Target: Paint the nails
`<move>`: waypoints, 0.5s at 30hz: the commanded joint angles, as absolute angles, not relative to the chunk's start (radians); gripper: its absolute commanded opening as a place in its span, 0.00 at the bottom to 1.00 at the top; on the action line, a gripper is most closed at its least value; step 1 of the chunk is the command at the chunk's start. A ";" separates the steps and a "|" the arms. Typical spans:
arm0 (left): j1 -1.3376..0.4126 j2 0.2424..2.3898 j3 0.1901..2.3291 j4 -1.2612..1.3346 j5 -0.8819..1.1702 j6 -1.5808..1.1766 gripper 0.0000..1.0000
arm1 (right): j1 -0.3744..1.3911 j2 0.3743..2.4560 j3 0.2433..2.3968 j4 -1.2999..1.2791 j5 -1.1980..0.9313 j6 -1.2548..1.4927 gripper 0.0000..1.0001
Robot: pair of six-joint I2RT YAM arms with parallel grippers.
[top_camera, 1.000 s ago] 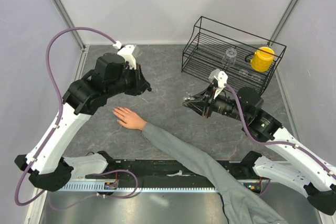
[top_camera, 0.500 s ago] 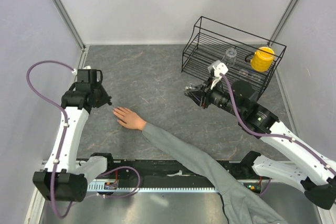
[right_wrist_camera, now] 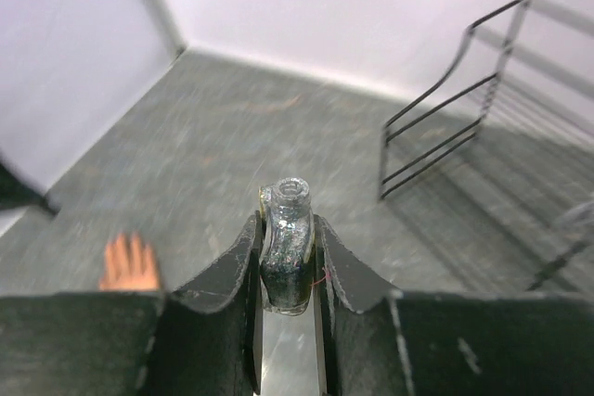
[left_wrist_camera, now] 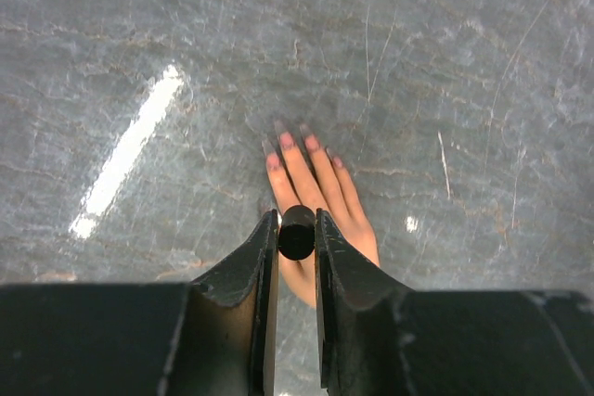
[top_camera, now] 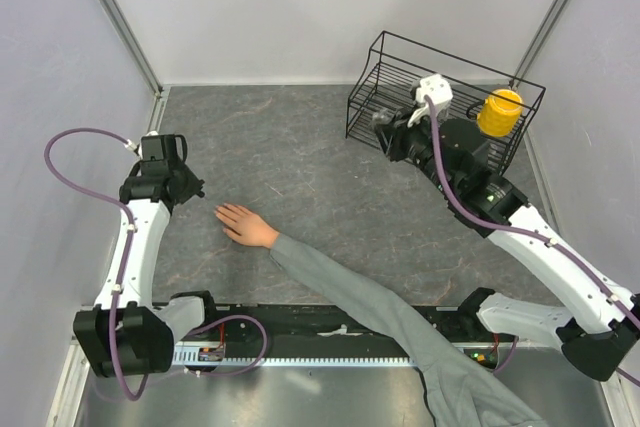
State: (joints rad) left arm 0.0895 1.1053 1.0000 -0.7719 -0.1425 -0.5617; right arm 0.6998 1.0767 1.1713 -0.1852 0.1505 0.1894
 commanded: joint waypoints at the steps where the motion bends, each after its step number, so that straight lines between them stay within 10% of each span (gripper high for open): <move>1: 0.092 1.027 0.933 -0.680 -0.207 -0.655 0.02 | 0.660 1.083 1.252 -0.108 0.308 0.126 0.00; 15: 0.092 1.059 0.890 -0.609 -0.223 -0.680 0.02 | 0.581 1.251 1.371 -0.087 0.258 0.061 0.00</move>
State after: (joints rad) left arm 0.0895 1.0904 0.8471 -0.6682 -0.2089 -0.6624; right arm 0.5800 1.2255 1.2861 -0.1028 0.2813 0.0959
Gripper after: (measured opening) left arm 0.237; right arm 0.270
